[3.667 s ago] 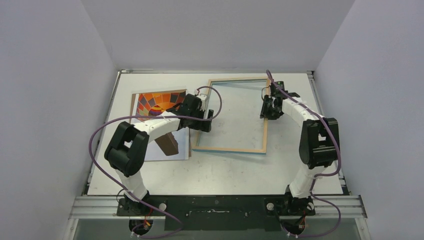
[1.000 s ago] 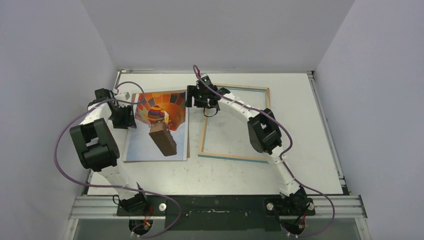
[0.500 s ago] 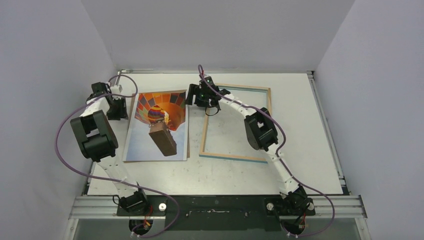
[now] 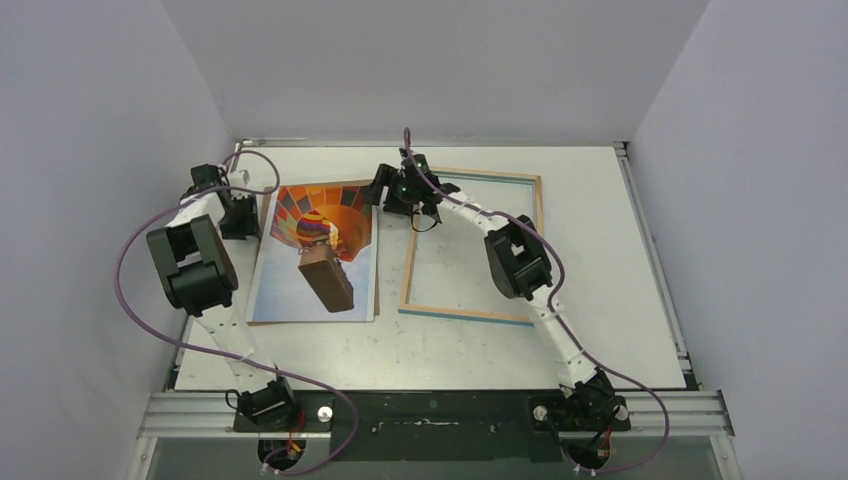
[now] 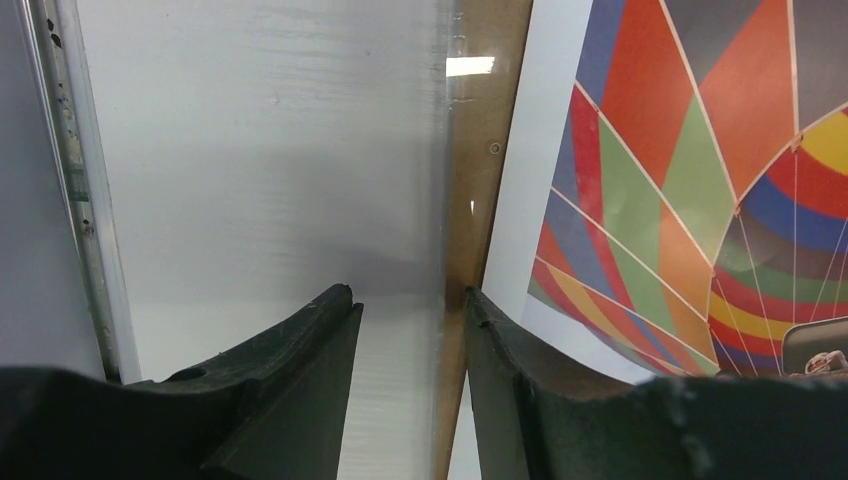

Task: Put the photo into the frame

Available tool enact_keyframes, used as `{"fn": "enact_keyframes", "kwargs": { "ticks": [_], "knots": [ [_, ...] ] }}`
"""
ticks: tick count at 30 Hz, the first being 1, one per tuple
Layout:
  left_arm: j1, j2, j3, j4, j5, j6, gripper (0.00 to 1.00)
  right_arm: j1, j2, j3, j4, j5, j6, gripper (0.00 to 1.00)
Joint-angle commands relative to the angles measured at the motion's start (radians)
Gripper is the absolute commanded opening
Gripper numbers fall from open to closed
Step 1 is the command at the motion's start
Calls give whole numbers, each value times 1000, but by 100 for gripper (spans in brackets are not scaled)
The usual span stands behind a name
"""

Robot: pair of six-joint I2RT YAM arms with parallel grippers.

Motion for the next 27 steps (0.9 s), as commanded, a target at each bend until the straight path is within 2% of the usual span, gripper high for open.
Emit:
{"fn": "enact_keyframes", "kwargs": {
  "ticks": [1,7,17,27],
  "knots": [
    [-20,10,22,24,14,-4,42,-11,27,-3,70,-59,61,73],
    [-48,23,10,39,10,-2,41,-6,-7,-52,144,-105,100,72],
    [-55,25,2,57,-7,7,41,1,-171,-242,277,-158,130,71],
    [-46,7,32,25,16,13,41,37,-238,-283,328,-251,135,70]
  ]
}}
